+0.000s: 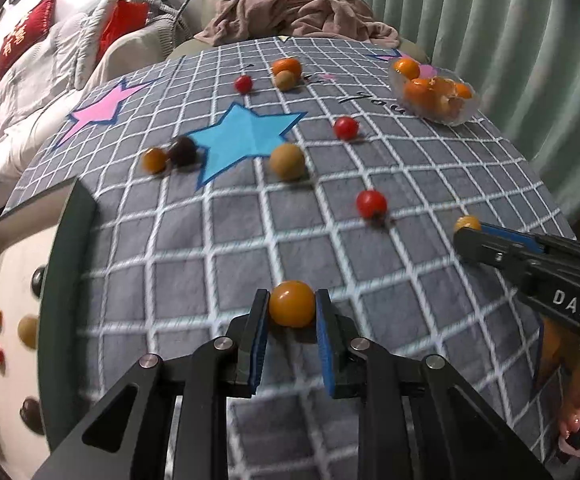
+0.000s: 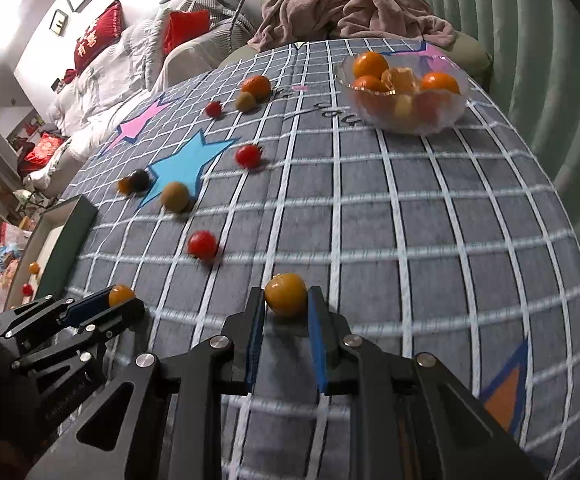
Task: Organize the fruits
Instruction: 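Grasp an orange tomato with the left tool while the right tool grasps a yellow tomato, then carry both tomatoes into the white tray and open both tools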
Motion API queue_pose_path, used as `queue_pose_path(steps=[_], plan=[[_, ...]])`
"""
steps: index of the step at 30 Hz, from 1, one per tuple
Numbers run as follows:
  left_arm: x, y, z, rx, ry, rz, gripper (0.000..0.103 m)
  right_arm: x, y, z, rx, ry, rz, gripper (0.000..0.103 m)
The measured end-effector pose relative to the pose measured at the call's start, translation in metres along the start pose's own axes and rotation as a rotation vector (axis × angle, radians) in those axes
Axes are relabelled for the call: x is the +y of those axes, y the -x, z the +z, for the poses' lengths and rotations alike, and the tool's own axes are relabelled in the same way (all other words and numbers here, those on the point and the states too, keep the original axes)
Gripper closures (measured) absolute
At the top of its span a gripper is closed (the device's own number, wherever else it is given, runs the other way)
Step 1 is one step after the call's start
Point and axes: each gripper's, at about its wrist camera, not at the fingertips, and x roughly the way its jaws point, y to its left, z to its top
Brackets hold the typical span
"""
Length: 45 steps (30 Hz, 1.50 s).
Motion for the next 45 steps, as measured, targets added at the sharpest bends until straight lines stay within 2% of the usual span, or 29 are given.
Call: queue_pose_path(steps=[7,15,22,29,36,45], plan=[[0.013,0.013,-0.021,0.015,0.032,0.011,0.079,0.01,0.015,-0.028,0.008,-0.01,0.025,0.079],[0.015,0.026,-0.04,0.03,0.04,0.033,0.079,0.017,0.026,-0.046,0.021,-0.013,0.016,0.079],[0.022,0.04,-0.052,0.034,0.06,0.025,0.079,0.029,0.039,-0.053,0.021,-0.003,0.018,0.079],[0.035,0.072,-0.055,-0.027,0.072,0.01,0.079,0.057,0.054,-0.044,-0.001,0.038,0.036,0.079],[0.069,0.099,-0.059,-0.073,0.116,0.024,0.079,0.096,0.06,-0.036,-0.002,0.091,0.07,0.079],[0.134,0.116,-0.072,-0.101,0.209,0.095,0.079,0.162,0.05,-0.024,0.019,0.191,0.123,0.079]])
